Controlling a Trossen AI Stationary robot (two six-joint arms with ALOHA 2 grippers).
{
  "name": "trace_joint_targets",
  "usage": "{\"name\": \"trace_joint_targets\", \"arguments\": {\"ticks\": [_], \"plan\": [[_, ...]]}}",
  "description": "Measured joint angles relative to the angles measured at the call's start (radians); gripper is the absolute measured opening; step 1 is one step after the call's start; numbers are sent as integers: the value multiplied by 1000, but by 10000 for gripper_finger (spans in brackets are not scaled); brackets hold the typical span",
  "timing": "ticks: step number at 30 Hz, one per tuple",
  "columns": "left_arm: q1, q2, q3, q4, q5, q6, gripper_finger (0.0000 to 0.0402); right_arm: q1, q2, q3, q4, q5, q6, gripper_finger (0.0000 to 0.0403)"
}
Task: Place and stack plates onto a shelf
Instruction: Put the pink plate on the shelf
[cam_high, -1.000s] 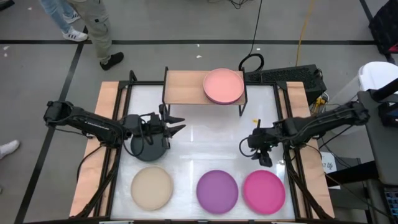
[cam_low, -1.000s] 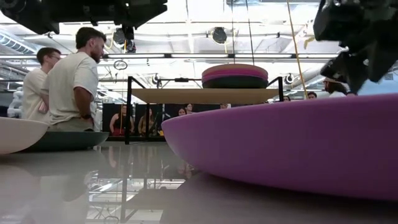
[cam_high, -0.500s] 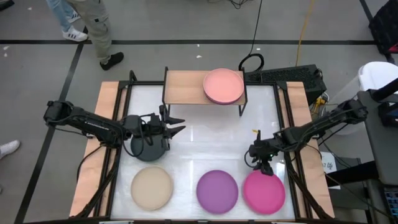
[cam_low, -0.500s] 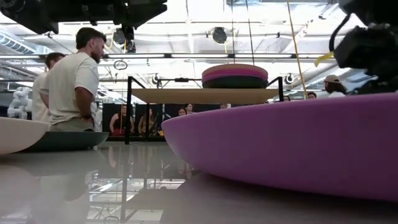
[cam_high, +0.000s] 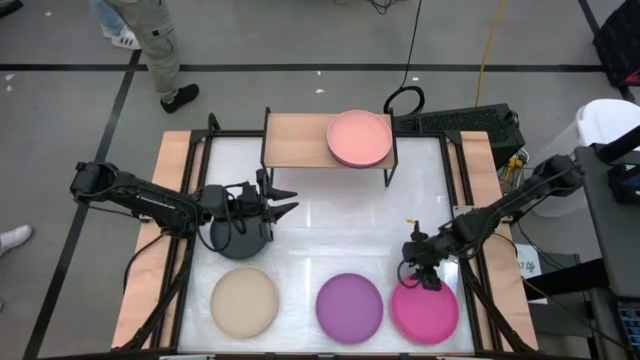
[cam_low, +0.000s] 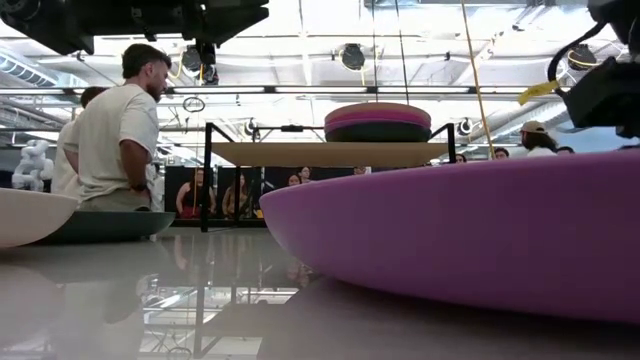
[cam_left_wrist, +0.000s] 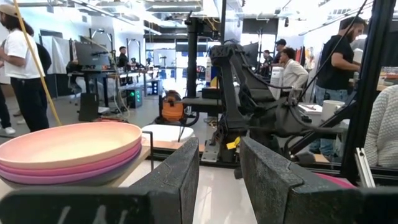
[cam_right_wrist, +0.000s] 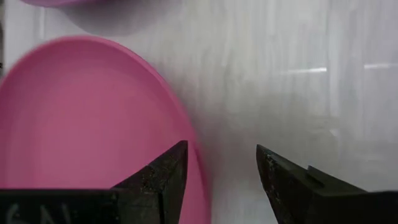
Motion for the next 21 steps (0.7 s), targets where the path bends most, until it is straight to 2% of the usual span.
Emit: {"name": "trace_joint_targets", "arguments": {"ticks": [7, 10, 14, 19, 21], "plan": [[0, 0, 0, 9, 0, -25, 122, 1, 42, 0, 3, 0, -1, 171], [0, 0, 0, 10, 0, -22, 122, 1, 48, 1, 1, 0, -1, 158], [0, 0, 0, 10, 0, -21, 122, 1, 49, 1, -7, 0, -9, 113], [0, 0, 0, 10, 0, -21, 122, 0, 49, 1, -13, -4, -15, 24], [0, 0, 0, 10, 0, -21, 122, 0, 48, 1, -18, -8, -17, 9]]}}
